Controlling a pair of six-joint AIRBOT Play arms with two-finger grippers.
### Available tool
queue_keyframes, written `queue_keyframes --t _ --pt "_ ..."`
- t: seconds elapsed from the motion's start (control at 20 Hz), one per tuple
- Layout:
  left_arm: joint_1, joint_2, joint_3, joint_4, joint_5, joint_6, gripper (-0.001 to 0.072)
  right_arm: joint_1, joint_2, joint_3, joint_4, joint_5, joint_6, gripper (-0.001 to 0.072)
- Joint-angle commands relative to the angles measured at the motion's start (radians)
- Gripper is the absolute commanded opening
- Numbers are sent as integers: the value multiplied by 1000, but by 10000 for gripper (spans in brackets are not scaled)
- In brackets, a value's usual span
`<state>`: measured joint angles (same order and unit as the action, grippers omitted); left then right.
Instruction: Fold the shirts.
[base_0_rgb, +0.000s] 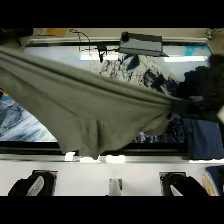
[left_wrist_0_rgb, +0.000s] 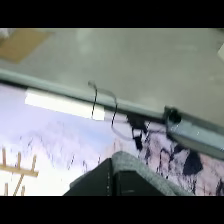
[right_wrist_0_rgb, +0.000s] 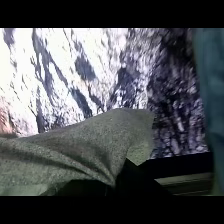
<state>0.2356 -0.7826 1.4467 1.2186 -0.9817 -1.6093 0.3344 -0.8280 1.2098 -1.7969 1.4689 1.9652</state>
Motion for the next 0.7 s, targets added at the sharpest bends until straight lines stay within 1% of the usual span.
queue_keyframes --t 0.0,0.1,0.2,0.3,0.35,0.4,0.45,0.5,0.55,0.6,0.65 --pt "-26 -23 -304 -51 38 2 38 0 -102 -294 140 -354 117 23" --pt "-58 -48 -468 -129 126 2 39 0 -191 -386 211 -533 207 22" --pt "-101 -80 -581 -179 192 2 39 0 -284 -396 263 -588 269 23" --pt "-142 -115 -624 -183 200 4 39 0 -335 -393 306 -614 267 22" --pt "-156 -128 -624 -183 196 22 38 0 -336 -392 298 -636 249 22" --pt "-162 -129 -622 -183 198 53 38 -1 -330 -373 282 -623 169 32" --pt "-161 -127 -615 -183 196 87 38 -2 -321 -330 236 -576 95 183" --pt "-160 -126 -605 -183 195 112 38 -1 -312 -275 177 -519 43 436" --pt "-160 -125 -592 -183 192 136 39 -1 -304 -206 110 -453 -4 564" --pt "-160 -125 -580 -183 192 148 39 -1 -298 -125 38 -386 -39 552" --pt "-160 -125 -570 -183 192 151 38 -2 -293 -52 -3 -348 -76 551"
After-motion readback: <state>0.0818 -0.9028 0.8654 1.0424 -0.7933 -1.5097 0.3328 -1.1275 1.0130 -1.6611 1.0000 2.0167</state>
